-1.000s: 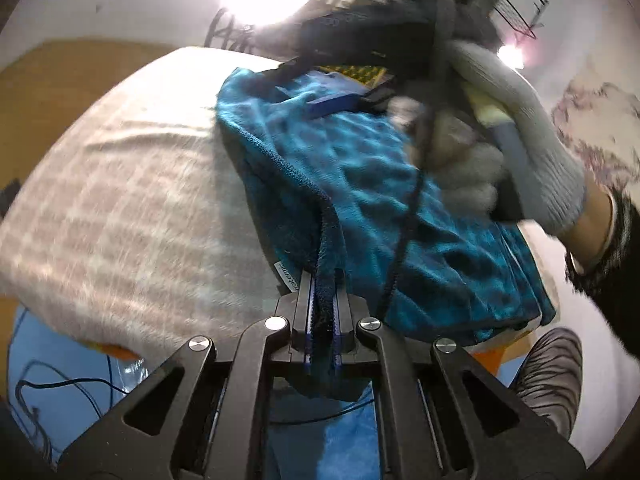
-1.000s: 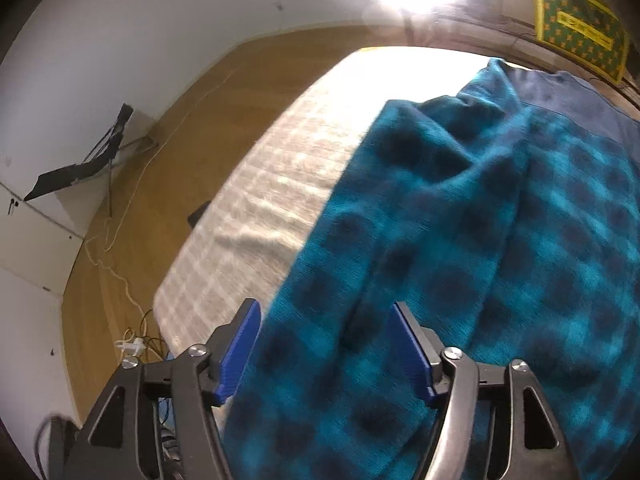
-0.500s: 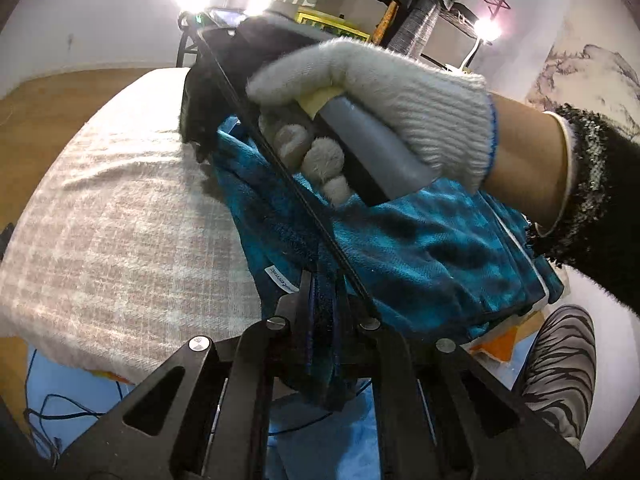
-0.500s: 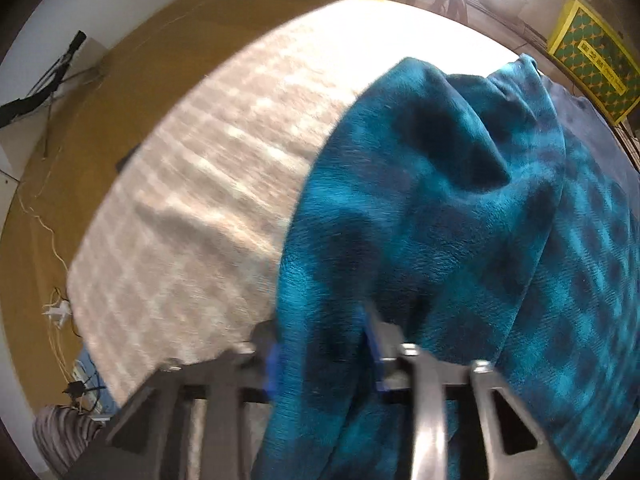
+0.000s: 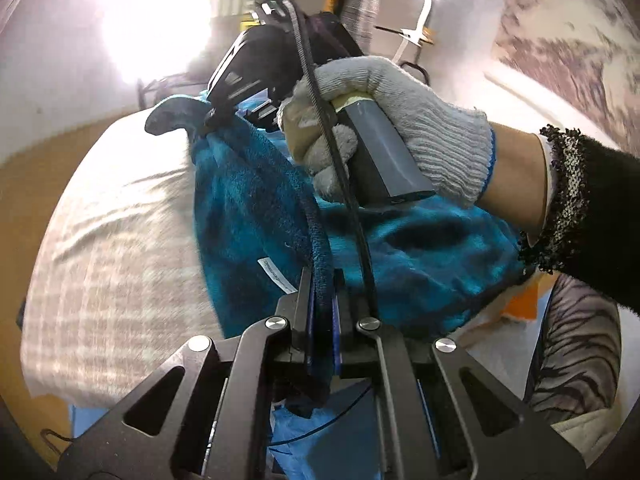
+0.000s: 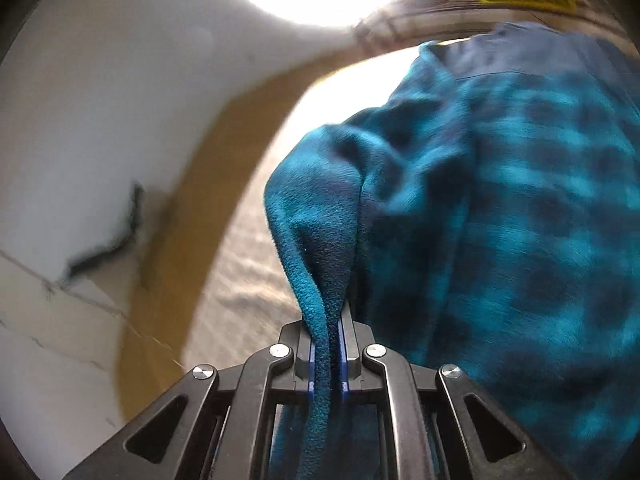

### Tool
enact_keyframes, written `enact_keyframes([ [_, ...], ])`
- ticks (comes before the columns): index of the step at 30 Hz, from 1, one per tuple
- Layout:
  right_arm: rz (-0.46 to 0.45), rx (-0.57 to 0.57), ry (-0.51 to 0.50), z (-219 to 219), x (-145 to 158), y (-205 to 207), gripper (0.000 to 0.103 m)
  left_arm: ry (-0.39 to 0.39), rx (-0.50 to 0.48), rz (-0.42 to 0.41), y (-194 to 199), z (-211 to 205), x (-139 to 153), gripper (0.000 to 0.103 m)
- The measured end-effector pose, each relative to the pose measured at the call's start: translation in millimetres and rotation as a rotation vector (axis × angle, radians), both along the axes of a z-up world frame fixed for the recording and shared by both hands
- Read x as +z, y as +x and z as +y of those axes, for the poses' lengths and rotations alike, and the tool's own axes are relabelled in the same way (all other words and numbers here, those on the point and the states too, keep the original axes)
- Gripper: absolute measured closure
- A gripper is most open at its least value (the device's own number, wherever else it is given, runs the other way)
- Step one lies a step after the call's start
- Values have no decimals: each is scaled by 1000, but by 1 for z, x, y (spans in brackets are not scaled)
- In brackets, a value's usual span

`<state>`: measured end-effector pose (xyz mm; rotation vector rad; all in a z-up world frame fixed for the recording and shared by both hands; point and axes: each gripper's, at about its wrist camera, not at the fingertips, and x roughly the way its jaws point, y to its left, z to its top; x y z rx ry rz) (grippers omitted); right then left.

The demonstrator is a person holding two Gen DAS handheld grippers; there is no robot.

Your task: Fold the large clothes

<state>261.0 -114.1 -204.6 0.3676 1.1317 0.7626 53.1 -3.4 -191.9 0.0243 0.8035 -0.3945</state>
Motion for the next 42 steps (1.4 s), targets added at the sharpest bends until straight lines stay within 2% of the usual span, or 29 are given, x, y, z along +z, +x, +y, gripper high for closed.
enact_keyframes([
  [4,44,-130,181,-71,-15,-5,97,75,-79,-1,0,-32,0,99],
  [6,108,-209,282,-103,-34,-8,97,108,-116,9,0,-48,-4,99],
  [9,215,-297,359,-140,-67,-9,97,157,-159,23,1,-66,-12,99],
  [11,224,-302,329,-146,-74,-10,97,162,-169,41,2,-74,-17,99],
  [14,176,-258,251,-141,-65,-7,97,160,-168,59,6,-80,-24,99],
  [21,131,-206,133,-115,-51,10,97,144,-143,56,15,-74,-20,99],
  [24,146,-200,92,-110,-56,2,97,121,-150,70,11,-70,-19,99],
  [25,142,-196,91,-112,-52,3,93,114,-161,78,5,-67,-17,98],
  [28,147,-192,70,-124,-49,0,68,48,-177,112,-7,-54,-14,91],
  [30,128,-181,67,-134,-37,-10,66,-31,-202,142,-19,-41,-9,90],
  [35,36,-127,29,-158,-3,-50,63,-119,-208,133,-53,-6,10,89],
  [38,-11,-94,4,-167,14,-86,63,-163,-128,117,-57,24,18,89],
  [42,8,-53,32,-166,13,-135,62,-233,3,140,-40,61,11,89],
])
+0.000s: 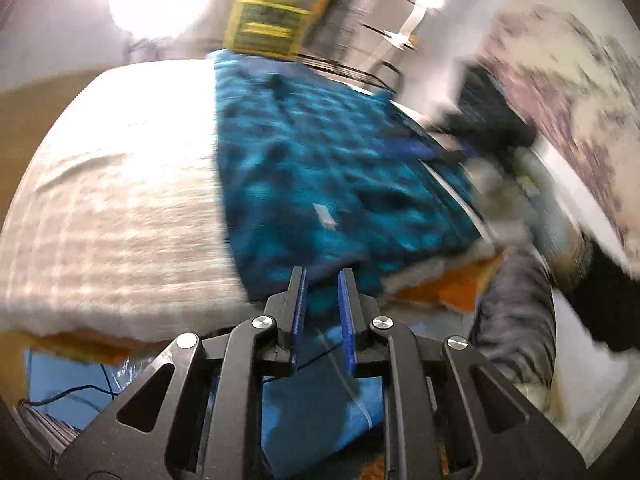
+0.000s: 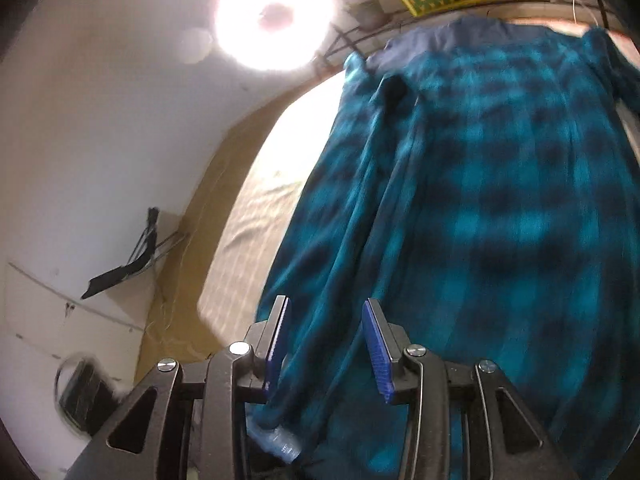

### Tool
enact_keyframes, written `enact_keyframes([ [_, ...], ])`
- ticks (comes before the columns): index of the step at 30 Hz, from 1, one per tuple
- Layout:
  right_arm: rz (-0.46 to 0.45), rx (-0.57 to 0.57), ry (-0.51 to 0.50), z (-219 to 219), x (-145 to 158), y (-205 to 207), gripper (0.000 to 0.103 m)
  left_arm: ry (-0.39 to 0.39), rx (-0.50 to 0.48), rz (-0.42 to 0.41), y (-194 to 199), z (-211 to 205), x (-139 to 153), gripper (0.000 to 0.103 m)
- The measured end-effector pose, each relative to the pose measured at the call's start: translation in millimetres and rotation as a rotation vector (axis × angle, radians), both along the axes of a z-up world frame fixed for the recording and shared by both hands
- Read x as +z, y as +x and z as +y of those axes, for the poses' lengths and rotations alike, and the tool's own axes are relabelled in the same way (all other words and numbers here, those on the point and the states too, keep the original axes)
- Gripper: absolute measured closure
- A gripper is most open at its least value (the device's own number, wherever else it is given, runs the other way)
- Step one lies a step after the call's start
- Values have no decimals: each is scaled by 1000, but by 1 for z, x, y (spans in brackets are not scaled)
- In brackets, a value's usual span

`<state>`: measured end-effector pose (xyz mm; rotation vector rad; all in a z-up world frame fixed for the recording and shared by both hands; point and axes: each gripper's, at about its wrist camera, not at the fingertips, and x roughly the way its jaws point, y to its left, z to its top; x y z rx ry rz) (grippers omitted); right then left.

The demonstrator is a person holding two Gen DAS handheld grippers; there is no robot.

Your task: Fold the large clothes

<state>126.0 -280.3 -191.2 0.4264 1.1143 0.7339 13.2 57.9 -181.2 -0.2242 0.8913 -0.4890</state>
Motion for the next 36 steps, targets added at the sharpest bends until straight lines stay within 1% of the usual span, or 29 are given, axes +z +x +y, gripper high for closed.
enact_keyframes([
  [1,12,4,3,-1,-3,-9,61,-14,21,12,5,6,-4,89],
  [3,36,21,4,7,-13,-26,57,-7,42,22,14,11,-12,89],
  [5,53,39,-18,20,-23,-37,48,12,49,31,21,12,-22,89],
  [7,58,66,-48,37,-33,-44,46,2,48,58,29,11,-34,89],
  [9,78,78,-90,53,-47,-47,46,7,43,73,35,8,-42,89],
  [10,82,87,-115,61,-53,-46,49,21,40,73,37,5,-44,89],
  [11,68,99,-163,69,-57,-46,67,25,37,72,38,1,-45,89],
  [12,48,109,-212,75,-60,-47,76,25,31,68,39,-1,-44,89],
  [13,45,111,-227,74,-58,-53,93,28,26,58,39,-4,-42,89],
  [14,61,110,-198,72,-57,-54,97,37,22,41,39,-6,-38,89],
  [15,58,99,-183,67,-54,-57,99,49,20,22,39,-9,-35,89],
  [17,7,78,-196,61,-45,-62,100,60,14,4,41,-15,-33,89],
  [18,6,61,-188,56,-47,-64,100,65,10,6,43,-19,-36,89],
  [20,41,50,-191,55,-62,-63,100,91,1,28,49,-27,-48,89],
  [22,34,43,-219,57,-72,-64,100,119,-6,49,53,-34,-60,89],
  [24,10,39,-225,58,-71,-67,100,158,-15,45,52,-39,-68,89],
  [25,5,39,-226,59,-68,-69,99,182,-22,34,51,-42,-70,89],
  [27,-11,46,-213,59,-64,-71,94,205,-25,25,50,-45,-71,89],
  [28,-20,40,-201,57,-60,-73,86,207,-25,28,51,-45,-69,89],
  [29,-31,30,-186,52,-55,-74,73,206,-23,28,51,-45,-66,89],
  [30,-55,6,-170,44,-47,-76,68,201,-20,25,50,-46,-62,89],
  [31,-75,-14,-166,42,-43,-79,65,197,-21,19,48,-46,-58,89],
  [34,-145,-78,-171,18,-26,-84,61,194,-35,-24,37,-55,-41,89],
  [35,-164,-103,-175,7,-21,-86,56,195,-41,-36,33,-58,-37,89],
  [36,-182,-130,-178,-3,-17,-88,54,192,-51,-49,31,-64,-32,89],
])
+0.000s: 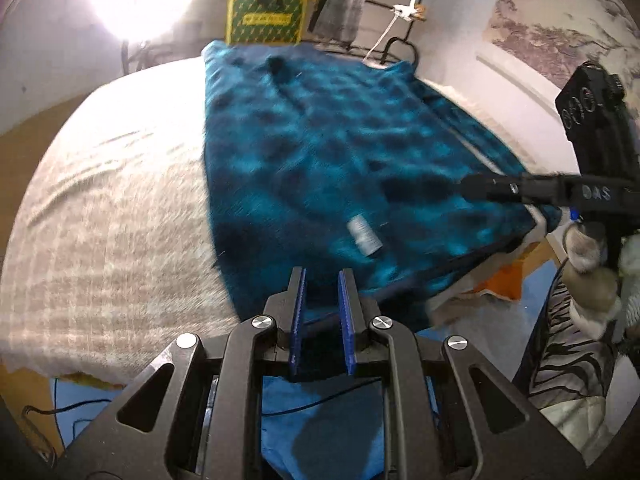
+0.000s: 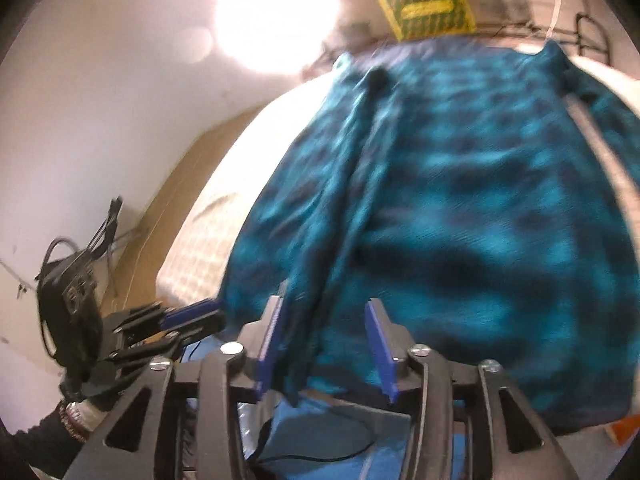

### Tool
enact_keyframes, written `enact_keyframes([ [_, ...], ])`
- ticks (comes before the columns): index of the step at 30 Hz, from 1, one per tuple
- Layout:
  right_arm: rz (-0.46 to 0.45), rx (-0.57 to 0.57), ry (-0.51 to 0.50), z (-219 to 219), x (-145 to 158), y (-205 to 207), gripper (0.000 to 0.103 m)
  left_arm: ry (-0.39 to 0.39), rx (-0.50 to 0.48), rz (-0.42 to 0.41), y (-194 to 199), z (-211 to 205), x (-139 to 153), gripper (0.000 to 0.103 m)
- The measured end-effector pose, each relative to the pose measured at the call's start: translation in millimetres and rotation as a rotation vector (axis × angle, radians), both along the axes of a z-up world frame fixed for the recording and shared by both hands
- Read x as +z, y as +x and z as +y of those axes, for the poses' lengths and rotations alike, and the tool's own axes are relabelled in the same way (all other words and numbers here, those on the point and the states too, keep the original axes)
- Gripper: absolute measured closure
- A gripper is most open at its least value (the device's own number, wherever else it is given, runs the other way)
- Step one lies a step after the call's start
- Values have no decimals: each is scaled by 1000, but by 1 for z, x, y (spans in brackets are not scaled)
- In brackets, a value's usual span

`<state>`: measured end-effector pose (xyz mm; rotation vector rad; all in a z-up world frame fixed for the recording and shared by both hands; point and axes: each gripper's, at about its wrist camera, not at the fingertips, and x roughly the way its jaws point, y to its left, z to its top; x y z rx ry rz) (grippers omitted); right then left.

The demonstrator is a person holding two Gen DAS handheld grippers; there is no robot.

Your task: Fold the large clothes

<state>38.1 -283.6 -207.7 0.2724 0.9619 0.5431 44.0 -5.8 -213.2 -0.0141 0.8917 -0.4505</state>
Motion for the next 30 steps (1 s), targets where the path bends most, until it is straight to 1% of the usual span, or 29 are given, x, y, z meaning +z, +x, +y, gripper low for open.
enact_keyframes([
  [2,-29,-49,-1,-23,10,-2,53,-20,-22,-18,-5,-12,9,89],
  [6,-77,-153,-5,-75,25,-8,52,-57,-68,-23,-5,-38,20,89],
  [10,-97,-262,-28,-133,38,-13,45,-79,-120,-20,-1,-67,26,89],
  [12,-100,-323,-56,-166,40,-18,43,-96,-143,-10,3,-82,27,89],
  [13,-94,-344,-64,-179,41,-20,40,-100,-151,-4,6,-89,27,89],
  [18,-62,-456,-89,-247,36,-34,38,-122,-196,24,14,-124,24,87],
  [20,-53,-491,-109,-267,34,-37,36,-125,-229,33,15,-143,23,80],
  [21,-46,-512,-123,-277,32,-38,35,-123,-243,30,15,-152,23,71],
  [22,-39,-531,-135,-288,30,-39,33,-121,-261,24,14,-163,23,69],
  [23,-36,-548,-151,-299,27,-39,31,-118,-282,19,14,-173,24,69],
  [25,-18,-598,-186,-320,19,-41,30,-113,-327,15,12,-198,24,69],
  [27,22,-642,-179,-344,5,-41,30,-94,-378,16,10,-223,22,69],
  [30,83,-715,-171,-377,-16,-42,30,-87,-430,17,3,-248,22,69],
])
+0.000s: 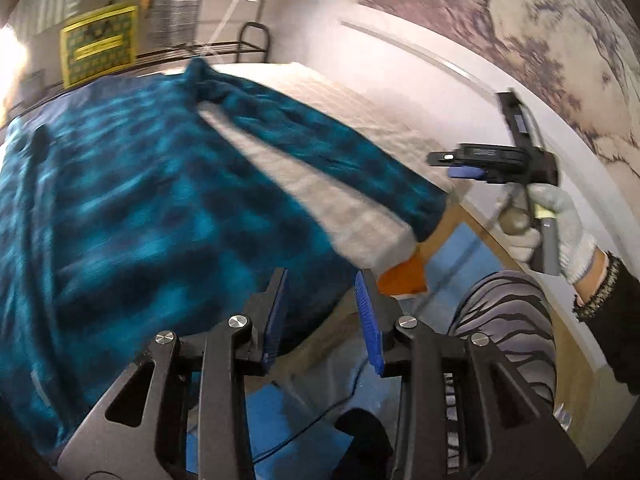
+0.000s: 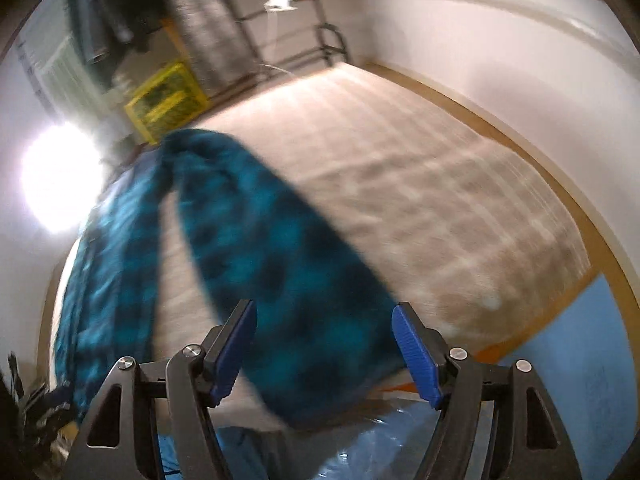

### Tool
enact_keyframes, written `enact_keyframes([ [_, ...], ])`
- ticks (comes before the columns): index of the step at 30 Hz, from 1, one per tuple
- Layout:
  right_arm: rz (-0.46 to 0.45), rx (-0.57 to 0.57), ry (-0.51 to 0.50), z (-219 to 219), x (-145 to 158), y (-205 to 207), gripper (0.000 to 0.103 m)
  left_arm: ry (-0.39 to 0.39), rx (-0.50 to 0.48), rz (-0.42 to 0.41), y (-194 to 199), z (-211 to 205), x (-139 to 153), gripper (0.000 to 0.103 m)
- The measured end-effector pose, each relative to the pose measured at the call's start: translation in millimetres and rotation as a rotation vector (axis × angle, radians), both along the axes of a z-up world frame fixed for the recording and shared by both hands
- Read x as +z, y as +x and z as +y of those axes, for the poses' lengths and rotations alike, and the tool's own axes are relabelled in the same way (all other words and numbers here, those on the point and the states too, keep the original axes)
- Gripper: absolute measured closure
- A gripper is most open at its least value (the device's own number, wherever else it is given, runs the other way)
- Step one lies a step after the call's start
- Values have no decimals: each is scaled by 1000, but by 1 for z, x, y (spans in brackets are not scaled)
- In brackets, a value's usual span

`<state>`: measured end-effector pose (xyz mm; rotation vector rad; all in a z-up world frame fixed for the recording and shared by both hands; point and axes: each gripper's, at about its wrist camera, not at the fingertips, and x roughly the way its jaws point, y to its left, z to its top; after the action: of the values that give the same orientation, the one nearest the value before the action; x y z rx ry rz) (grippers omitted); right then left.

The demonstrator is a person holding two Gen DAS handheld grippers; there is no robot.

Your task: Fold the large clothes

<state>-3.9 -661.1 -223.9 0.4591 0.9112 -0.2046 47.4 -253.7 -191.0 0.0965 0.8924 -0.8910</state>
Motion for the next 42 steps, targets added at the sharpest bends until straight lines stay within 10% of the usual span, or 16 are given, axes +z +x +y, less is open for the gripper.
enact_keyframes([
  [12,98,-26,3,-32,-43,21,30,28,16,1,9,2,-1,69],
  [18,107,33,12,-23,-36,25,101,30,75,-1,22,24,-1,69],
  [31,-167,111,100,37,64,20,103,-49,189,27,41,72,6,69],
  [42,-240,591,87,227,96,38,103,-143,330,53,54,134,10,69],
])
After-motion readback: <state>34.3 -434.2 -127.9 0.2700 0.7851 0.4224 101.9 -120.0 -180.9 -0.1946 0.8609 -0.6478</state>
